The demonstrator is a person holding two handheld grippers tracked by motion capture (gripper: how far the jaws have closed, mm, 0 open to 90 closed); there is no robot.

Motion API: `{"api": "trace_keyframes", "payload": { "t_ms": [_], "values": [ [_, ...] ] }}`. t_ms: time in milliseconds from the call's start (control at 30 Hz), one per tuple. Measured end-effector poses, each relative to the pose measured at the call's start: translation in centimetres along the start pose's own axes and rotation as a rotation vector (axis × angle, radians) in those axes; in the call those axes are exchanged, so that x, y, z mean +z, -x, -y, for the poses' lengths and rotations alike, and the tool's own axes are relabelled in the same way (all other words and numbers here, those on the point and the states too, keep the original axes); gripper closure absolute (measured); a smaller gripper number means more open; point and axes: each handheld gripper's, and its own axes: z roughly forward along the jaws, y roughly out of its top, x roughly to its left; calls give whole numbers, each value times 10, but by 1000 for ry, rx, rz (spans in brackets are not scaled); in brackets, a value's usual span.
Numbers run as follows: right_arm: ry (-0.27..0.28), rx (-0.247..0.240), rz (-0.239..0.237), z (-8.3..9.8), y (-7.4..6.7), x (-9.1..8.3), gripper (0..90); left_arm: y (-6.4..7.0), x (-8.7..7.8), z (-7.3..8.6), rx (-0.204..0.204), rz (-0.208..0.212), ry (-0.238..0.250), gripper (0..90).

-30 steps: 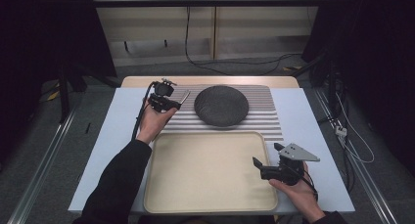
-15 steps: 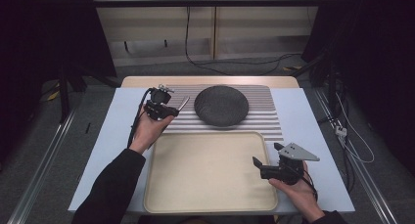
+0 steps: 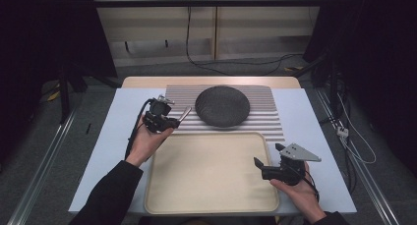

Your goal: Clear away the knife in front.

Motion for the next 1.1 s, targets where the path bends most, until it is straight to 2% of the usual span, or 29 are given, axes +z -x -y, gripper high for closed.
{"api": "trace_keyframes", "payload": {
  "t_ms": [33, 167, 333, 400, 700, 867, 967, 1100],
  "values": [
    [0, -1, 0, 0, 0, 0, 80, 2, 0, 2, -7, 8, 3, 800],
    [1, 0, 0, 0, 0, 0, 80, 10, -1, 5, 12, 4, -9, 800],
    [2, 0, 1, 0, 0, 0, 80, 18, -3, 12, 16, 9, -17, 800],
    [2, -1, 2, 0, 0, 0, 80, 22, -2, 17, 6, 21, -23, 800],
    [-2, 1, 3, 0, 0, 0, 80, 35, 2, 31, 7, 13, -55, 799],
    [-3, -2, 2, 0, 0, 0, 80, 42, 8, 35, 6, 29, -81, 799],
    [-3, -2, 1, 0, 0, 0, 80, 46, 9, 38, 6, 24, -91, 800],
    [-2, -4, 3, 0, 0, 0, 80, 50, 11, 45, -2, 54, -110, 800]
  ]
}}
